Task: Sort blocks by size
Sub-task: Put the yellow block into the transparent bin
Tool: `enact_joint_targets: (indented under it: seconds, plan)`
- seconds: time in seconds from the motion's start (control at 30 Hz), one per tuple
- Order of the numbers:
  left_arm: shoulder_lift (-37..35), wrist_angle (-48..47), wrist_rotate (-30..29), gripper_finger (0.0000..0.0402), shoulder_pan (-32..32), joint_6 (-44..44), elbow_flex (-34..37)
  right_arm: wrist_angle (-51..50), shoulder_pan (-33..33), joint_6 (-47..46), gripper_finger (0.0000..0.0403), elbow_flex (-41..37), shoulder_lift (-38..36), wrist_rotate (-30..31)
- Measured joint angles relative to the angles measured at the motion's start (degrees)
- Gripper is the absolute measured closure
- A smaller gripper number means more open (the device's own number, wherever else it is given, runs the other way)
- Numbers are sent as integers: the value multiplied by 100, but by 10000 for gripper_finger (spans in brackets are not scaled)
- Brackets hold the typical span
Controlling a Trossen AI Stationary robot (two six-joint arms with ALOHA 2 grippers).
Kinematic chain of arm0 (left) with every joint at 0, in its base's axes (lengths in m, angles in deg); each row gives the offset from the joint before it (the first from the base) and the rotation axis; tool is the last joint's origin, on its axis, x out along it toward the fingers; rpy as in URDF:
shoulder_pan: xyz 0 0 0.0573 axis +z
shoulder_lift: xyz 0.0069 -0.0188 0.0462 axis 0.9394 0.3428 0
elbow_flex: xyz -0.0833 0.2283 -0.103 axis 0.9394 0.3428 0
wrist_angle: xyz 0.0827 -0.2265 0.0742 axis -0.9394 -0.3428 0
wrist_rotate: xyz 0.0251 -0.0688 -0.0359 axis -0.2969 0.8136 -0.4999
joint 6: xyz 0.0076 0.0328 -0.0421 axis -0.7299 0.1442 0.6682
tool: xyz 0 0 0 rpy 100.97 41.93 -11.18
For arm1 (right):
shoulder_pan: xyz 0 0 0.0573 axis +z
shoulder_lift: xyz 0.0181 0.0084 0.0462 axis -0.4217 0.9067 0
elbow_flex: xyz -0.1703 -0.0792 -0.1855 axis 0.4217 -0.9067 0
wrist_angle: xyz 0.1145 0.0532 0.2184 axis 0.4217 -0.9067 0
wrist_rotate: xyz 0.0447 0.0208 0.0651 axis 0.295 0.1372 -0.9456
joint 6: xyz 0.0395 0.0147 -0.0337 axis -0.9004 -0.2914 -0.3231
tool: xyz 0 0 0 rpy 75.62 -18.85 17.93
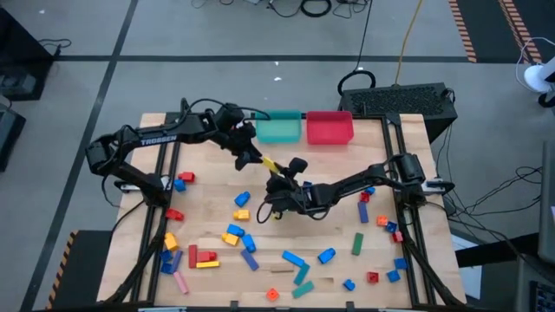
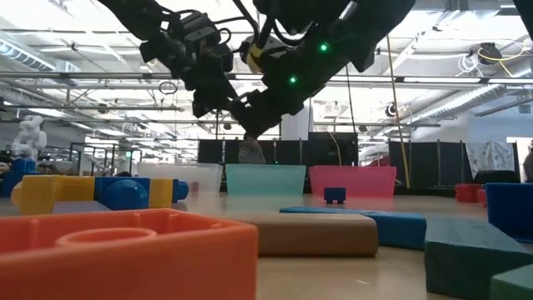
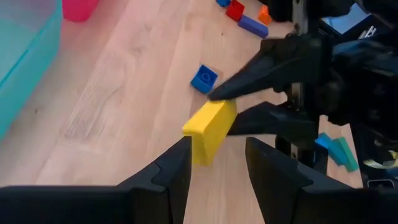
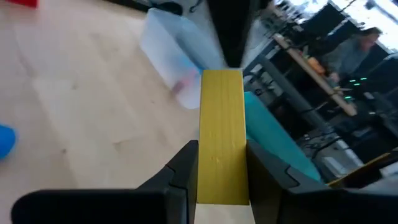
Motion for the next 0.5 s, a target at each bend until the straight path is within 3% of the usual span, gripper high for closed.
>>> enact_joint_targets:
  seconds: [0.1, 0.37, 0.5]
  plan:
    - [0, 0, -2, 233, 0, -1, 0, 190, 53, 246, 318, 0, 0, 71]
    - [2, 36, 65, 137, -49, -40, 0, 543, 71, 512, 318, 0, 0, 76]
    - [2, 63, 234, 143, -77, -52, -2, 774, 72, 688, 318, 2, 0, 76]
